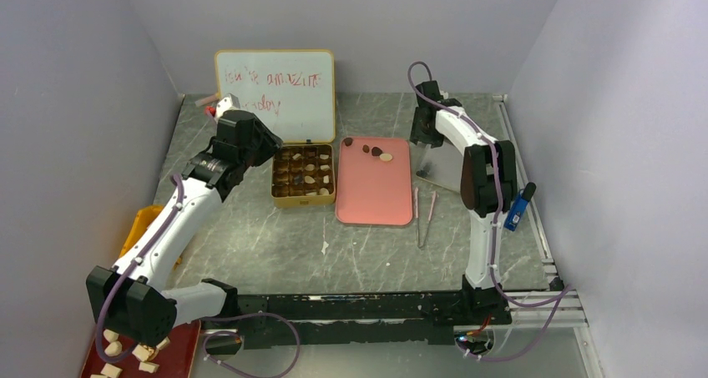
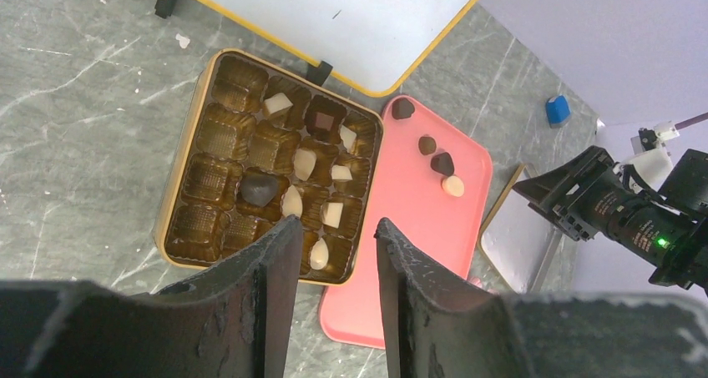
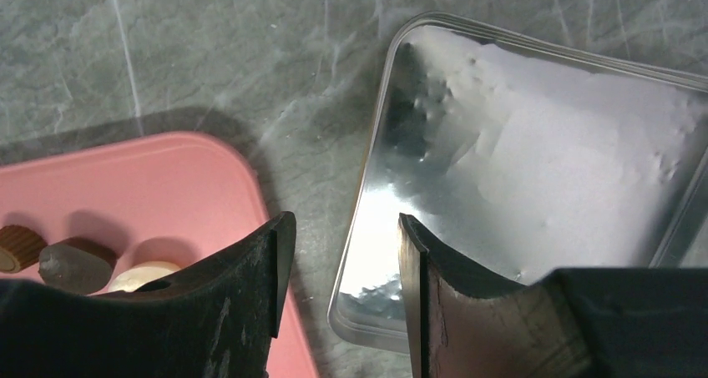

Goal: Pack the chocolate
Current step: Pick up the box lid from the center of the board.

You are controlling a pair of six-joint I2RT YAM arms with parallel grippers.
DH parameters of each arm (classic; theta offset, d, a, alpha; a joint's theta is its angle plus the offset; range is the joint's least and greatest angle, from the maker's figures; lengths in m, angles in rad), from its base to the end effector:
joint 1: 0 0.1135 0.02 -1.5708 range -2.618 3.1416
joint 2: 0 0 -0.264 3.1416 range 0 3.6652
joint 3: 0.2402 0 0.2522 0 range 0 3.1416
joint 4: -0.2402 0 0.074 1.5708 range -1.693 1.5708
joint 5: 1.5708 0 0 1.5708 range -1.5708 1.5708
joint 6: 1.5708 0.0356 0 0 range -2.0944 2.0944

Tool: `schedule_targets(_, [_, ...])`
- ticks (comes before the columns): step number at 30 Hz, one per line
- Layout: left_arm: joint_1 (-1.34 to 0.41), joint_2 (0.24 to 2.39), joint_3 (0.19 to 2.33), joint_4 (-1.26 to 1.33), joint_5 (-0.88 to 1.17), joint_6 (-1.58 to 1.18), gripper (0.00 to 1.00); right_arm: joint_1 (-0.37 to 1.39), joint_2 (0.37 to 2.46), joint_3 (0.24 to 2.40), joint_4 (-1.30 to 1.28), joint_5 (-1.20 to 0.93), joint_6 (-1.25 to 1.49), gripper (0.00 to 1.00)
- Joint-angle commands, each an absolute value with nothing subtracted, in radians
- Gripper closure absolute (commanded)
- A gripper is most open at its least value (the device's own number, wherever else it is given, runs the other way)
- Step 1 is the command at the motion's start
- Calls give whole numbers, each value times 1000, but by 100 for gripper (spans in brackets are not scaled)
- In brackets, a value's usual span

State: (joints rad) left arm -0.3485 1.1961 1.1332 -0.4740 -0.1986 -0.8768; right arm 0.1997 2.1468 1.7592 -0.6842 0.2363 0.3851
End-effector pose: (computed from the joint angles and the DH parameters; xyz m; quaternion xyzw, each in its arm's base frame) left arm 0.2517 -0.0840 0.3480 -0.2731 0.8223 -0.2123 0.4519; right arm 0.4576 0.0841 0.2025 0.1181 0.9555 -0.0387 0.2677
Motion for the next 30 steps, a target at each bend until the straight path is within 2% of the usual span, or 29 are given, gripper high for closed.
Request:
schedule_targets(1, [-353,1206,1135,-434,-188,-877,57,191,2167,1799,-687,270,385,48])
schedule_targets(13, [-353,1200,1120,-435,-196,-881,57,190,2250,1791,-674,280,387,51])
schedule_targets(19, [-353,1190,1108,-435,-193,-878,57,182,2265,1771,-680,286,387,65])
schedule_targets(22, [-353,1181,1100,-442,-198,-882,56,178,2254,1741,-679,285,388,80])
schedule_targets(27, [-353,1156,1082,-447,-196,-887,56,179,2215,1700,-677,277,390,99])
schedule_targets(30, [-353,1140,1076,-455,-198,-889,56,178,2171,1674,-674,261,388,100])
